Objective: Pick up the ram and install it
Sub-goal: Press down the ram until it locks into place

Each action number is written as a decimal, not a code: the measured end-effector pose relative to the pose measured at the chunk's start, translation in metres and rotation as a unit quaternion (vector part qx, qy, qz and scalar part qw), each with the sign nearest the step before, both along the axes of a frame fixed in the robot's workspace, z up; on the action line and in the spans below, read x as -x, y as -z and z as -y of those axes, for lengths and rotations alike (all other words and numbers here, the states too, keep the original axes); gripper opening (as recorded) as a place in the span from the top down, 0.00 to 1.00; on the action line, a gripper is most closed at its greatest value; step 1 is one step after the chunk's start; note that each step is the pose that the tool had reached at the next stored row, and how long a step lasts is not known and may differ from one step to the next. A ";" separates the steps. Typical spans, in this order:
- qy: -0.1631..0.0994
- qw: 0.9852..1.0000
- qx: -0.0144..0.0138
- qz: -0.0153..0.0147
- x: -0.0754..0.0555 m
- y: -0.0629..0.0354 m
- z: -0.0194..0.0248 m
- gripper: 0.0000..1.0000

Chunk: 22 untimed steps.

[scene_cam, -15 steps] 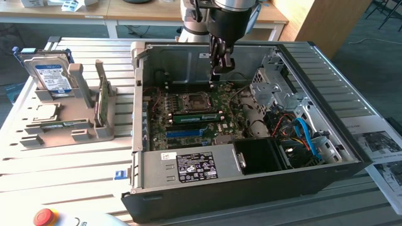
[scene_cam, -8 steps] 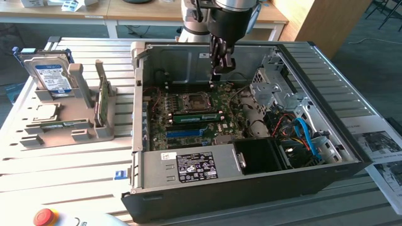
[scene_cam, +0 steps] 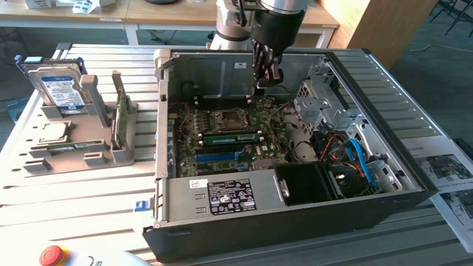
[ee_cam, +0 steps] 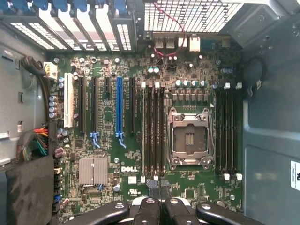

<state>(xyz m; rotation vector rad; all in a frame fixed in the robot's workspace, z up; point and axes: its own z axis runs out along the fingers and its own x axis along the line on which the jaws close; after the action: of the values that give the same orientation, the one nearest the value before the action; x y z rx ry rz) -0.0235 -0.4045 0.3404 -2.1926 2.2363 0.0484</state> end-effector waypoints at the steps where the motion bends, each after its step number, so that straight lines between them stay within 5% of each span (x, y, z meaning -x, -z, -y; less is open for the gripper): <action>1: 0.000 1.000 0.000 0.000 -0.001 0.0000 0.0000 0.89; 22: 0.000 1.000 0.001 -0.002 -0.010 0.0052 0.0002 0.89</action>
<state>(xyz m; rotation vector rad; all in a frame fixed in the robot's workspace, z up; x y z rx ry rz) -0.0137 -0.4047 0.3352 -2.1956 2.2408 0.0504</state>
